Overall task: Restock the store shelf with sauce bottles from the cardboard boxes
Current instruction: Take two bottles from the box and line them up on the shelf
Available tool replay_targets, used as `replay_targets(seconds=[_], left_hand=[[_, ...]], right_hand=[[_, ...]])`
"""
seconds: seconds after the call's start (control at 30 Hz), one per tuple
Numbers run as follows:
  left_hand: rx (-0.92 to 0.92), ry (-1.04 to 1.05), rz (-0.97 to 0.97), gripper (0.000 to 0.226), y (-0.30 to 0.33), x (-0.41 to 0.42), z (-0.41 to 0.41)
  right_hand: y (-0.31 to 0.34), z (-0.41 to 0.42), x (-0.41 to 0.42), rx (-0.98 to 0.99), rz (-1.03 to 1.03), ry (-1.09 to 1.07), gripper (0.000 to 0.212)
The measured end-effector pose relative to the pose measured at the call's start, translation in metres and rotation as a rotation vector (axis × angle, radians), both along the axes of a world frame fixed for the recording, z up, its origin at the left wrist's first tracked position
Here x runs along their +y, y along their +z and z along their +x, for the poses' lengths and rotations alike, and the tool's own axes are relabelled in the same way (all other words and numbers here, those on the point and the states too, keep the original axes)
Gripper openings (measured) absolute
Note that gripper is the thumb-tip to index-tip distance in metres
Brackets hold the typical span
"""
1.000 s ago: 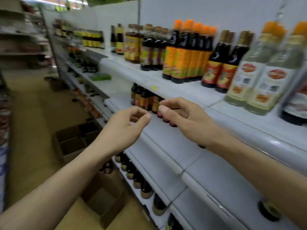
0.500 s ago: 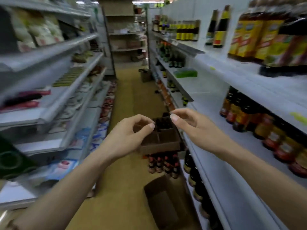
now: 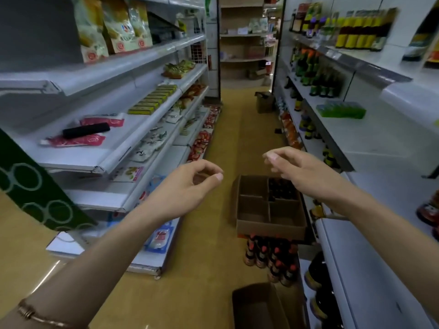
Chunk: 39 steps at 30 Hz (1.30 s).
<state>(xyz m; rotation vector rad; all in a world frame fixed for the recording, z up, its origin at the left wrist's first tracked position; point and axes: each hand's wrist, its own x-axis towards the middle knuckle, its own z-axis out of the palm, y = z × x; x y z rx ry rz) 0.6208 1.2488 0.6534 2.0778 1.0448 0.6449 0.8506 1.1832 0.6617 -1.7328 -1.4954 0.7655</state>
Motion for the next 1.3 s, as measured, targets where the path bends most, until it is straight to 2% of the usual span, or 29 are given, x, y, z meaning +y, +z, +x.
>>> replay_targets(seconds=[0.17, 0.3, 0.53, 0.73, 0.87, 0.97, 1.13, 1.3], left_hand=[[0.028, -0.097, -0.039, 0.019, -0.02, 0.094, 0.011], [0.019, -0.143, -0.026, 0.016, -0.029, 0.187, 0.02], [0.0, -0.289, -0.036, 0.012, -0.067, 0.308, 0.071], [-0.005, -0.341, -0.06, 0.016, -0.109, 0.392, 0.118], [-0.02, -0.243, 0.003, 0.018, -0.121, 0.474, 0.167], [0.021, -0.258, -0.036, 0.017, -0.118, 0.534, 0.212], [0.052, -0.379, -0.005, 0.019, -0.107, 0.616, 0.292], [0.068, -0.564, 0.001, 0.017, -0.109, 0.661, 0.39]], right_hand=[[-0.017, 0.015, 0.078, -0.05, -0.05, -0.047, 0.055], [-0.029, 0.024, 0.145, -0.036, -0.081, -0.145, 0.055], [-0.044, 0.037, 0.236, -0.059, -0.119, -0.289, 0.034], [-0.075, 0.081, 0.304, -0.092, -0.141, -0.394, 0.043], [-0.1, 0.124, 0.384, -0.034, -0.125, -0.386, 0.055], [-0.102, 0.165, 0.45, 0.029, -0.088, -0.401, 0.062], [-0.097, 0.232, 0.533, 0.055, -0.074, -0.465, 0.051], [-0.093, 0.294, 0.565, 0.023, -0.074, -0.583, 0.049]])
